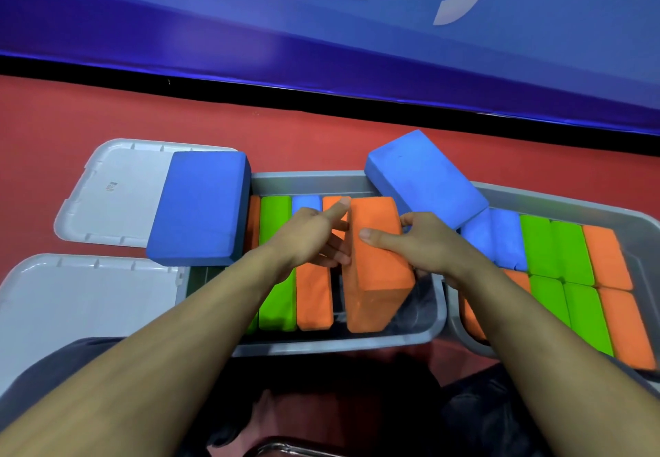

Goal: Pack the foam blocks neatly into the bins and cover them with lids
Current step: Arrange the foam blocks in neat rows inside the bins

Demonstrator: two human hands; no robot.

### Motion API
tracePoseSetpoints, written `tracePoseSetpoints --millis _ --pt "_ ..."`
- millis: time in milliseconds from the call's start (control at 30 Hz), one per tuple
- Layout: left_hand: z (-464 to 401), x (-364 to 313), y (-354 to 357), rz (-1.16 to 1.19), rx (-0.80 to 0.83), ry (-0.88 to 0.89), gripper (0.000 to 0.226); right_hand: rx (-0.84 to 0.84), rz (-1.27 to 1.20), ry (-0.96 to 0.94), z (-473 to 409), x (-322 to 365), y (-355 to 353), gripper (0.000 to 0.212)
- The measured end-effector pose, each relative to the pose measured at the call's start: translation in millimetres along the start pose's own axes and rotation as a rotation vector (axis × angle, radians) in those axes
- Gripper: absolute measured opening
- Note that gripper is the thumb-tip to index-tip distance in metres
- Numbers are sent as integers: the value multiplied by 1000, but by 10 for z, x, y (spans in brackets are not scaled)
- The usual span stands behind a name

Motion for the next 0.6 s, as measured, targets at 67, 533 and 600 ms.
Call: tracePoseSetpoints --millis 67,533,600 --pt "-32 86 -3 -28 2 -38 65 42 20 19 -46 -22 104 59" --pt "-183 511 11 -266 148 -248 42 235 -178 186 -453 -323 664 53" --pt "-224 522 -42 -433 183 -213 38 245 -187 197 -507 -358 707 56"
Point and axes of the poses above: each hand's wrist, its own z-axis away from the middle knuckle, its own y-axis out of the palm, x = y × z, the point moved 4 cm from there along -z, towards the middle knuckle, and after that the axes turned 6 degrees about y, right-handed, at the moved point
